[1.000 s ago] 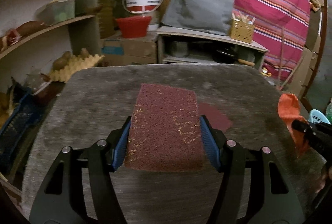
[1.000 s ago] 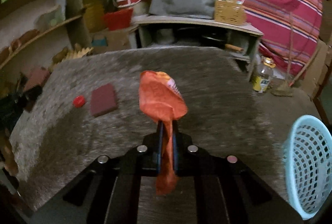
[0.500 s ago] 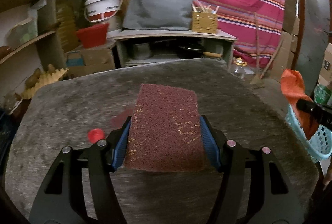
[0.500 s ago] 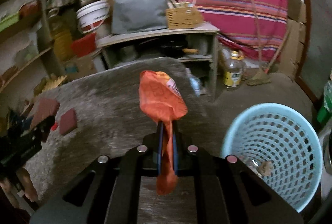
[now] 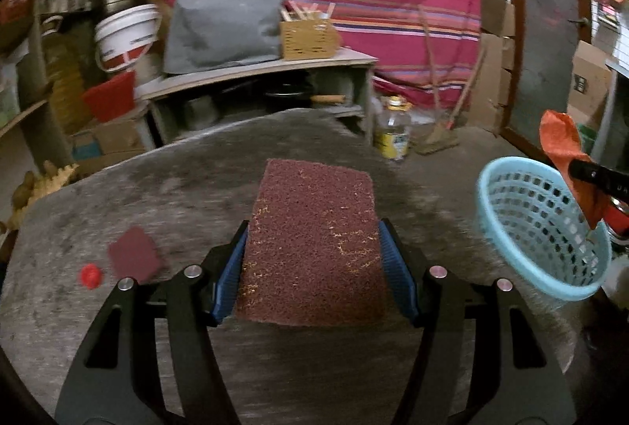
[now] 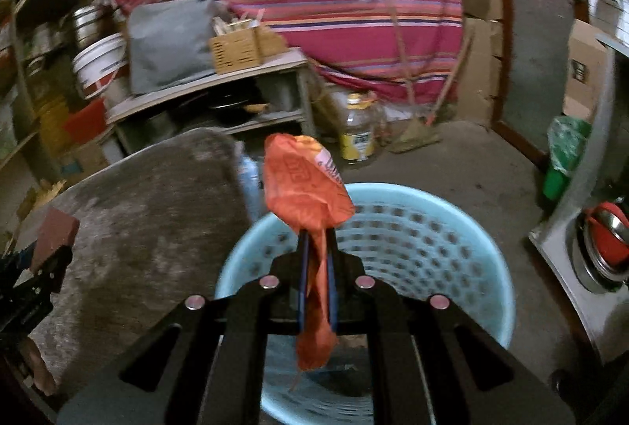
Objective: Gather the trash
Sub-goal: 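Carry the pad and orange bag over the blue basket and open both tools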
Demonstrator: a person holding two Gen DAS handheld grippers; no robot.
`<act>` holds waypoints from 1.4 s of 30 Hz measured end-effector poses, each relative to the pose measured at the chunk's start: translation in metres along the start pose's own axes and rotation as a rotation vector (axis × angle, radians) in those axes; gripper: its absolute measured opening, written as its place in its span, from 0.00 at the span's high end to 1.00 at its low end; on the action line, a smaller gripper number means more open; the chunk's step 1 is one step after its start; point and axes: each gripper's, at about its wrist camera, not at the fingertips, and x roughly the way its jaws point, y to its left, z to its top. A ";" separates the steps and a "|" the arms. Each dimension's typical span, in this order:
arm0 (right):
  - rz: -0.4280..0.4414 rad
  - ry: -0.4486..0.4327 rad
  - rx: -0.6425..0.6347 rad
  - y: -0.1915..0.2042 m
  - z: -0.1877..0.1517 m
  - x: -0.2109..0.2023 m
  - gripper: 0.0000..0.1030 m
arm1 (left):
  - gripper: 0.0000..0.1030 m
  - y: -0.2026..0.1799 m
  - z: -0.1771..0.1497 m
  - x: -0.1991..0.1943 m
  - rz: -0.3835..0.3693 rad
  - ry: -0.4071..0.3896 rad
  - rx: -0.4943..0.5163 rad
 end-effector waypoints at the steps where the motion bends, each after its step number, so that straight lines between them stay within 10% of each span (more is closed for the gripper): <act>1: -0.004 -0.003 0.011 -0.009 0.000 -0.002 0.92 | 0.40 -0.010 0.001 0.003 -0.014 0.002 0.006; 23: -0.043 0.001 0.087 -0.067 -0.006 0.002 0.92 | 0.39 -0.167 0.021 0.047 -0.201 -0.004 0.145; 27: -0.042 -0.001 0.099 -0.068 -0.006 0.001 0.92 | 0.18 -0.164 0.022 0.045 -0.201 -0.014 0.133; 42: -0.014 0.065 0.104 -0.035 -0.005 0.026 0.88 | 0.05 -0.041 0.023 0.002 -0.042 -0.044 0.060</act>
